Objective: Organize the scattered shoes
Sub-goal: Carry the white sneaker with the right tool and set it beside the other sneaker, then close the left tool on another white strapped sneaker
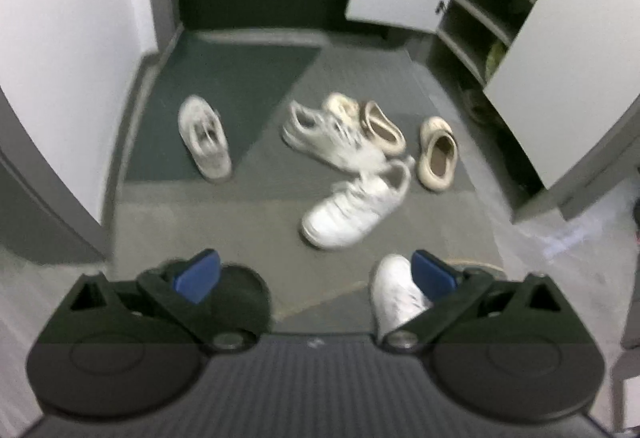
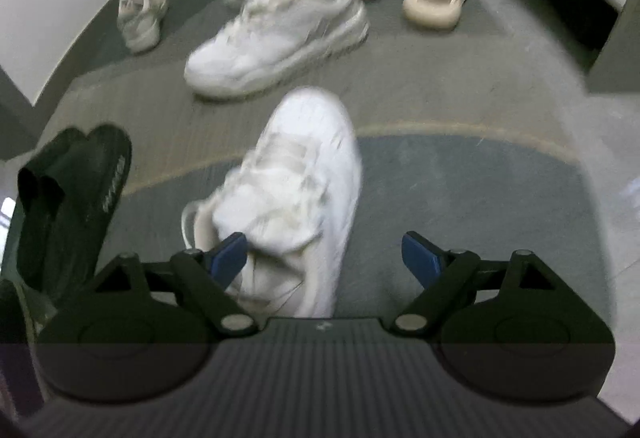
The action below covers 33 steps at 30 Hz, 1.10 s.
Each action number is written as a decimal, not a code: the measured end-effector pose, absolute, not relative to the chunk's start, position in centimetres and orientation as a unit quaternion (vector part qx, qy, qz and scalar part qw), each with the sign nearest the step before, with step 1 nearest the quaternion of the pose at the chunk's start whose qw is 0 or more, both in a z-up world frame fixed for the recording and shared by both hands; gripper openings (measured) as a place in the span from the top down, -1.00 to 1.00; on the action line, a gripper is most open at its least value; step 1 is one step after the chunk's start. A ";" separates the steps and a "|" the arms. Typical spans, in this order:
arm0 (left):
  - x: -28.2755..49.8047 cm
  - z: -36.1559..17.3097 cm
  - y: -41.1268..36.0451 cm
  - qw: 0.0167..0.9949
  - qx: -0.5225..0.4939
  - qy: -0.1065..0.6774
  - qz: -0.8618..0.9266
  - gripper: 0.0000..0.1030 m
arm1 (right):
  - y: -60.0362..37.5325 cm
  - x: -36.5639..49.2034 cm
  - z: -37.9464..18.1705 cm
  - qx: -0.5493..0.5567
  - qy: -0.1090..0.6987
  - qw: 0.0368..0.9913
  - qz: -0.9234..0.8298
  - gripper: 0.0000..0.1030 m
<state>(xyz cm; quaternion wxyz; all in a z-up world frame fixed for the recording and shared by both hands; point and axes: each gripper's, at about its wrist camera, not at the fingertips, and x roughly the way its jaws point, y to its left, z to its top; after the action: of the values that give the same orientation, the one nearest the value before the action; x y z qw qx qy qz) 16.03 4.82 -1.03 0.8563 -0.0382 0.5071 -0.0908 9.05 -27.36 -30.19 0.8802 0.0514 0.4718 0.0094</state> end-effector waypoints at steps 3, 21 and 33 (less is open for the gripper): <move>15.7 -1.0 3.8 0.862 -0.031 0.497 -0.099 -0.99 | -28.4 9.3 -25.2 0.073 0.423 0.903 -0.022 -0.68; 13.3 -2.2 -0.2 0.870 0.046 0.469 -0.144 -0.99 | -30.3 2.7 -2.0 0.294 0.314 0.899 -0.079 -1.00; 15.8 -7.2 -8.3 0.888 0.223 0.343 -0.209 -0.98 | -31.5 -1.5 -1.1 0.401 0.227 0.887 -0.040 -1.00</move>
<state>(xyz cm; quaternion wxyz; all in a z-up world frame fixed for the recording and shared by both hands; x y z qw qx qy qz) 15.84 -8.34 -7.16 0.8882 0.2234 0.3428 -0.2092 -1.50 -31.54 -1.06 0.8866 0.4011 0.2267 -0.0399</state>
